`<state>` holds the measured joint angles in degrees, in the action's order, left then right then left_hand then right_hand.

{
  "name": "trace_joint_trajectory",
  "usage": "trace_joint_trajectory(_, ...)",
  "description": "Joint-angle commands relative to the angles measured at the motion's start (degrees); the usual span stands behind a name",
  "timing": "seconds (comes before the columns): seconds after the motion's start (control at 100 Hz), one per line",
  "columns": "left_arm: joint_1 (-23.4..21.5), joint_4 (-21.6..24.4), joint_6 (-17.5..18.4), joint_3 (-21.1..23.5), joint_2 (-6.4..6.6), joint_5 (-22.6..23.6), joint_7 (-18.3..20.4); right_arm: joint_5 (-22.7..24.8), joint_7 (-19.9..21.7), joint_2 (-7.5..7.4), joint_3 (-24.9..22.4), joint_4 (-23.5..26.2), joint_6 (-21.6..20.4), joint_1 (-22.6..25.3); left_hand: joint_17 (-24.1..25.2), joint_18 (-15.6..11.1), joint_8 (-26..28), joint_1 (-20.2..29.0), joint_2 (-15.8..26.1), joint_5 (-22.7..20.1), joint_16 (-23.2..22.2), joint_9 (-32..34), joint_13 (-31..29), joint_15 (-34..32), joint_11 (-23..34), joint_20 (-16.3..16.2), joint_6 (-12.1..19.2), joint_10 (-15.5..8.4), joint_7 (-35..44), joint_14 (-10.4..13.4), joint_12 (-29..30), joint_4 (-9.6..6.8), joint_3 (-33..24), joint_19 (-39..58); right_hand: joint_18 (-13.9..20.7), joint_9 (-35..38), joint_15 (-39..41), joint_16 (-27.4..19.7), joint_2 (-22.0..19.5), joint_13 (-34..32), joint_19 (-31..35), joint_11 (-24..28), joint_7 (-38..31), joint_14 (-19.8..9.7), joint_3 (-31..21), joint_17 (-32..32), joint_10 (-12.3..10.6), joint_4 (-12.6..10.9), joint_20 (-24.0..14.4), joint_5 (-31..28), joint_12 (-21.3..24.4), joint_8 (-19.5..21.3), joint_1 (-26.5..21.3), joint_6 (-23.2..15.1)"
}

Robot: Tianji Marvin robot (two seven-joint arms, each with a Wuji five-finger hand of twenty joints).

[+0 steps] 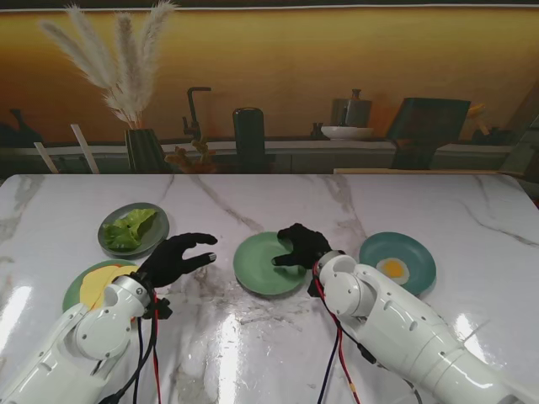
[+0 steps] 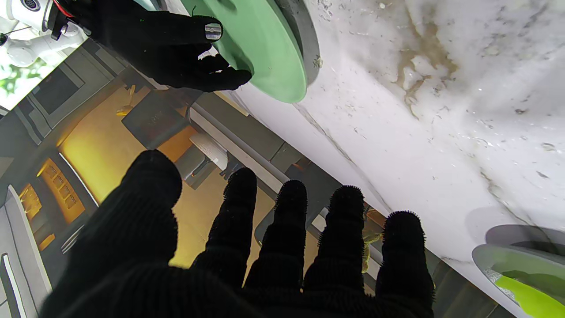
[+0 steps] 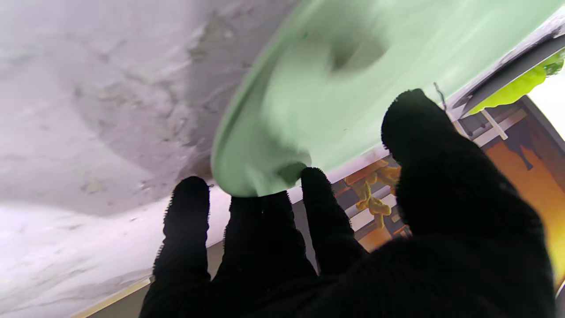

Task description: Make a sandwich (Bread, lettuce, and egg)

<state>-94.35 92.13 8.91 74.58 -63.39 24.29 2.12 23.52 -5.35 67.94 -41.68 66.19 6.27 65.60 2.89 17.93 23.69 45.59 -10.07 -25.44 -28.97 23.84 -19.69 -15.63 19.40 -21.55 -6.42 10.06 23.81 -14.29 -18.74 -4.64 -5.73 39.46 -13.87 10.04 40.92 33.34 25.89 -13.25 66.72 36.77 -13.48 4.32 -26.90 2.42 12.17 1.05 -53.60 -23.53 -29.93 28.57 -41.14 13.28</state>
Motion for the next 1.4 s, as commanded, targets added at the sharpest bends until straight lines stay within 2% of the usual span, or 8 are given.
trace_joint_trajectory(0.0, -0.2, 0.5, -0.2, 0.3, -0.17, 0.1, 0.0, -0.2, 0.6, 1.67, 0.7, 0.1, -0.6, 0.5, 1.0, 0.2, 0.5, 0.2, 0.1, -1.1, 0.1, 0.5, 0.6, 0.5, -0.7, -0.8, 0.9, -0.3, 0.3, 1.4, -0.4, -0.38, 0.6, -0.4, 0.8, -0.5, 0.4, 0.7, 0.5, 0.2, 1.1, 2.2, 0.9, 0.7, 0.9, -1.1, -0.9, -0.3, -1.2, -0.7, -0.6, -0.2, -1.0, 0.1)
trace_joint_trajectory(0.25, -0.3, 0.4, -0.1, 0.4, -0.30, 0.1, -0.6, -0.2, 0.7, 1.53, 0.5, 0.6, -0.9, 0.7, 1.1, 0.1, 0.2, 0.2, 0.4, 2.2, 0.1, -0.1, 0.8, 0.5, -0.8, -0.8, 2.1, -0.4, -0.6, 1.4, -0.4, -0.40, 0.6, -0.6, -0.4, -0.9, -5.4, -2.8, -1.5, 1.3, -2.3, -3.0, 1.8, 1.0, 0.8, -2.7, -0.3, 0.0, 0.3, 2.1, 3.1, -0.7, 2.0, -5.8)
trace_joint_trajectory(0.51, -0.1, 0.1, 0.2, 0.3, -0.28, -0.1, -0.5, 0.0, 1.1, 1.21, -0.3, 2.1, -0.5, 1.4, 1.2, 0.1, 0.4, 0.2, 0.4, 1.6, 0.1, -0.1, 0.9, 0.5, -0.8, -0.9, 1.9, -0.4, -0.1, 1.5, -0.4, -0.42, 0.6, -0.7, -3.1, -0.7, -11.0, -6.1, -1.6, 1.9, -6.3, -8.6, 2.9, 1.2, -0.1, -4.6, -0.2, 0.3, 1.7, 5.3, 7.1, -1.7, 4.7, -9.2)
trace_joint_trajectory(0.66, -0.1, -0.1, 0.3, 0.3, -0.28, -0.1, -0.5, 0.6, 1.2, 0.91, -1.0, 4.0, 0.6, 2.3, 1.2, 0.0, 0.3, 0.2, 0.4, 1.3, 0.1, -0.1, 0.9, 0.6, -0.8, -0.9, 1.9, -0.4, 0.0, 1.5, -0.4, -0.43, 0.6, -0.7, -6.5, 0.3, -20.0, -11.9, -1.3, 0.9, -12.6, -14.2, 3.6, 3.4, -0.6, -5.5, 0.8, 0.9, 5.2, 5.6, 12.6, -3.9, 6.4, -13.7)
trace_joint_trajectory(0.83, 0.0, -0.3, 0.7, 0.3, -0.29, -0.2, -0.5, 1.8, 0.7, 0.46, -2.6, 6.0, 0.4, 3.6, 1.1, 0.0, 0.3, 0.1, 0.4, 1.3, 0.2, -0.1, 0.9, 0.6, -0.8, -0.9, 1.8, -0.4, 0.0, 1.6, -0.4, -0.40, 0.7, -0.8, -7.6, -0.6, -24.0, -14.1, -1.6, 1.4, -16.7, -16.5, 4.7, 3.7, -0.9, -7.6, 0.3, 1.1, 7.9, 6.9, 14.9, -5.8, 7.9, -15.4)
trace_joint_trajectory(0.93, 0.1, -0.4, 0.9, 0.3, -0.29, -0.2, -0.6, 3.3, 0.1, -0.01, -4.2, 7.7, -0.4, 4.8, 1.1, 0.0, 0.3, 0.1, 0.1, 1.2, 0.2, -0.2, 0.9, 0.7, -0.9, -0.9, 1.8, -0.4, 0.0, 1.6, -0.4, -0.38, 0.8, -0.8, -7.0, -0.6, -25.2, -14.4, -2.3, 2.2, -18.9, -18.3, 5.2, 2.8, -1.1, -8.6, -0.2, 1.0, 9.6, 8.1, 15.9, -6.7, 8.3, -14.3)
trace_joint_trajectory(1.09, 0.0, -0.4, 1.7, 0.6, -0.23, 0.4, -0.8, 7.7, -0.2, -1.60, -9.0, 12.2, -3.5, 8.3, 0.9, 0.1, 0.3, 0.1, -1.2, 1.2, 0.2, -0.7, 0.8, 0.7, -1.1, -1.0, 1.5, -0.6, 0.0, 1.5, -0.3, -0.39, 0.9, -0.7, -5.6, -0.3, -24.3, -13.9, -3.1, 2.5, -19.5, -17.3, 4.2, 1.7, -1.1, -8.3, -0.3, 0.8, 10.5, 8.9, 15.1, -5.9, 8.4, -7.9)
trace_joint_trajectory(1.39, 0.1, -0.8, 3.4, 0.8, -0.16, 1.7, -1.3, 14.6, 2.4, -4.43, -22.5, 25.2, -8.7, 21.4, -0.4, -0.4, 0.5, 0.6, -2.8, 0.7, 0.1, -0.6, 0.4, 0.4, -0.8, -1.8, 1.3, -0.9, 0.4, 1.6, -0.3, -1.15, -0.6, 1.0, -5.1, 3.2, -21.7, -13.7, -4.7, -1.4, -17.9, -12.5, 0.0, 2.2, -0.5, -5.6, -0.1, 0.9, 12.1, 2.2, 13.6, -2.8, 8.8, -0.9)
